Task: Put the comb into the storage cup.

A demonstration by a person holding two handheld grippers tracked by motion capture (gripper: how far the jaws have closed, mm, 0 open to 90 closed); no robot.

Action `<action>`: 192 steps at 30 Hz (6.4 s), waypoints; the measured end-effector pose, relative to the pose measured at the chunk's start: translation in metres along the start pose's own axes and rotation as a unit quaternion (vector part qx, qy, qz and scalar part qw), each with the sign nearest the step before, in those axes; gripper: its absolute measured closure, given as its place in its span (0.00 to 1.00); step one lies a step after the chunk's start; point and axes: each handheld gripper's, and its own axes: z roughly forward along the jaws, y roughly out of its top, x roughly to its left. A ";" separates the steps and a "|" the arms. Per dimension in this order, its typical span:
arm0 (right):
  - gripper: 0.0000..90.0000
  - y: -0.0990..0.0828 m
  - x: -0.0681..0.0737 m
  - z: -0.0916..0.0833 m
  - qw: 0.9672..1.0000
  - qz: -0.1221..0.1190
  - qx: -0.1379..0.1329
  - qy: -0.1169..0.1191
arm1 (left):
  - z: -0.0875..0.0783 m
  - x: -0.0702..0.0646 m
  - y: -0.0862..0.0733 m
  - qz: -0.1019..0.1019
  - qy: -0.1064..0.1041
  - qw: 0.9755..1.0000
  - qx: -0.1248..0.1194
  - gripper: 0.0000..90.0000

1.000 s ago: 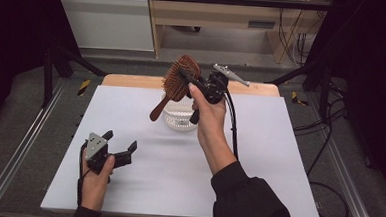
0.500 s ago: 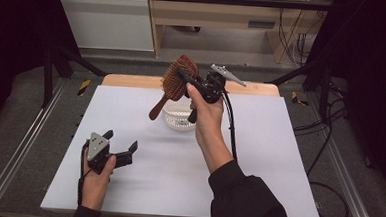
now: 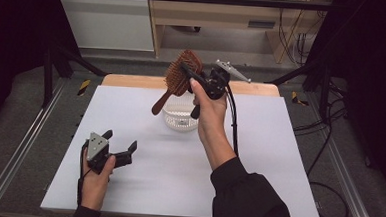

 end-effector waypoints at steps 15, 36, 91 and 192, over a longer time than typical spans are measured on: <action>0.57 0.005 -0.004 0.000 1.000 -0.005 -0.004 -0.005 | 0.000 0.001 0.000 0.000 -0.001 1.000 0.000 0.03; 0.58 0.017 -0.025 -0.004 0.998 -0.010 -0.053 -0.040 | 0.000 0.002 -0.001 -0.002 0.001 1.000 0.000 0.03; 0.57 -0.041 -0.063 0.016 0.996 -0.007 -0.021 -0.083 | 0.001 0.003 -0.001 -0.002 0.000 1.000 0.002 0.03; 0.48 -0.070 -0.106 -0.002 0.994 0.015 0.030 -0.099 | 0.002 0.005 -0.002 -0.004 -0.002 1.000 0.007 0.03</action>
